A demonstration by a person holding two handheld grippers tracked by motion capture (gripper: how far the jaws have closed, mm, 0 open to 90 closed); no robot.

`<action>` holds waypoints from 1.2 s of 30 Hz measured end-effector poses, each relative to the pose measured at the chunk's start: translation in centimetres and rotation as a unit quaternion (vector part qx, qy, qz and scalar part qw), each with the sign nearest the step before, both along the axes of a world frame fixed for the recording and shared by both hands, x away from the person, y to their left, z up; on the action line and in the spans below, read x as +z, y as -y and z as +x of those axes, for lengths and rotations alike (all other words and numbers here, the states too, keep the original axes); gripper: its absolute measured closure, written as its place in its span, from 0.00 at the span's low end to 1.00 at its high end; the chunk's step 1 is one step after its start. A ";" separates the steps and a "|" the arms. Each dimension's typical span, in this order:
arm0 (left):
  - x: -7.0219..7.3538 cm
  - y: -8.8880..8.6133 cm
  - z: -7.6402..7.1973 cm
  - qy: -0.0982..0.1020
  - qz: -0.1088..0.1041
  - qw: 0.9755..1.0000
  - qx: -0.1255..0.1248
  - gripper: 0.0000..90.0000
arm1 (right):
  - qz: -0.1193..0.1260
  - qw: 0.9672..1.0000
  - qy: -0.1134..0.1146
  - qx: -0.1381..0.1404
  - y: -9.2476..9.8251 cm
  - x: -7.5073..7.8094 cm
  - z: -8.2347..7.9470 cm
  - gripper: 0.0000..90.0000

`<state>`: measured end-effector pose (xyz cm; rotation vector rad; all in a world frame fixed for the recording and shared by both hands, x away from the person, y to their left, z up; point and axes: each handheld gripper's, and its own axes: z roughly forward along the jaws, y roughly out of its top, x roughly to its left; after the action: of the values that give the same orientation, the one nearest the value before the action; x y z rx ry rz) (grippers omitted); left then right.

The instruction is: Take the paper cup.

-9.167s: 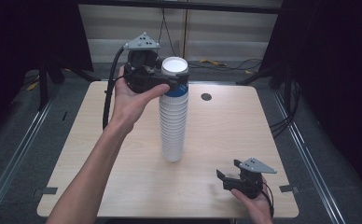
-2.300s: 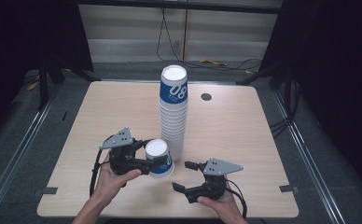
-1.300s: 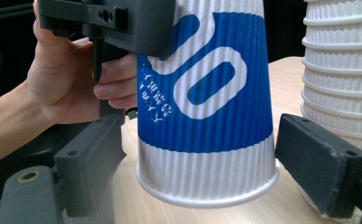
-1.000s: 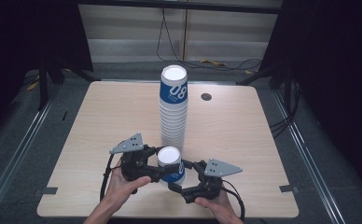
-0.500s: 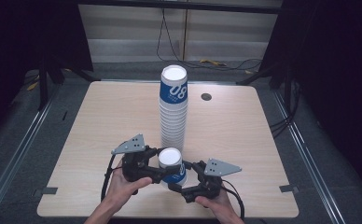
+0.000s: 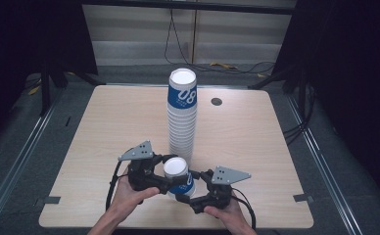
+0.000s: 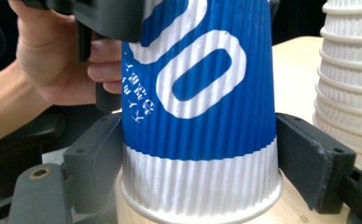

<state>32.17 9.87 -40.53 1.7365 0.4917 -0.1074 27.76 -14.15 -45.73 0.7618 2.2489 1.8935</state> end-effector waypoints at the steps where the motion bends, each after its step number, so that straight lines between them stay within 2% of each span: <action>1: 0.1 0.0 -0.1 0.002 0.007 1.000 -0.001 0.18 | -0.003 1.000 0.000 0.001 0.0 0.0 0.0 0.21; 6: 0.3 -0.3 -0.1 0.010 0.017 1.000 0.002 0.18 | -0.022 1.000 -0.007 0.008 -0.1 0.1 0.0 0.22; 12: 0.8 -1.0 0.3 0.014 0.022 1.000 0.003 0.18 | -0.064 0.998 -0.007 0.015 0.3 0.5 0.2 0.22; 19: 1.0 -1.3 0.3 0.022 0.036 0.999 0.000 0.18 | -0.087 0.996 -0.009 0.022 0.3 0.9 0.5 0.22; 20: 1.0 -1.5 0.3 0.025 0.043 0.999 0.001 0.18 | -0.096 0.995 -0.010 0.025 0.2 0.9 0.6 0.22; 24: 1.0 -1.8 0.2 0.028 0.049 0.998 0.005 0.18 | -0.111 0.993 -0.012 0.026 0.1 0.5 0.7 0.22; 26: 0.7 -2.2 0.2 0.025 0.052 0.998 0.007 0.20 | -0.130 0.991 -0.013 0.028 0.0 0.3 0.6 0.22; 29: 0.5 -2.4 0.2 0.024 0.064 0.998 0.005 0.19 | -0.140 0.990 -0.013 0.028 0.0 0.4 0.7 0.23; 34: 0.3 -2.5 0.3 0.020 0.065 0.998 0.005 0.18 | -0.150 0.988 -0.014 0.034 0.1 0.6 0.9 0.23; 35: 0.3 -2.6 0.3 0.019 0.066 0.998 0.005 0.18 | -0.162 0.986 -0.017 0.036 0.1 0.7 0.9 0.23; 36: 0.2 -2.5 0.3 0.018 0.068 0.997 0.005 0.18 | -0.164 0.986 -0.018 0.039 0.1 0.8 0.9 0.23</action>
<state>32.45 12.42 -40.34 1.8667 0.4898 -0.0362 28.65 -14.27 -44.94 0.6698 2.5559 1.4873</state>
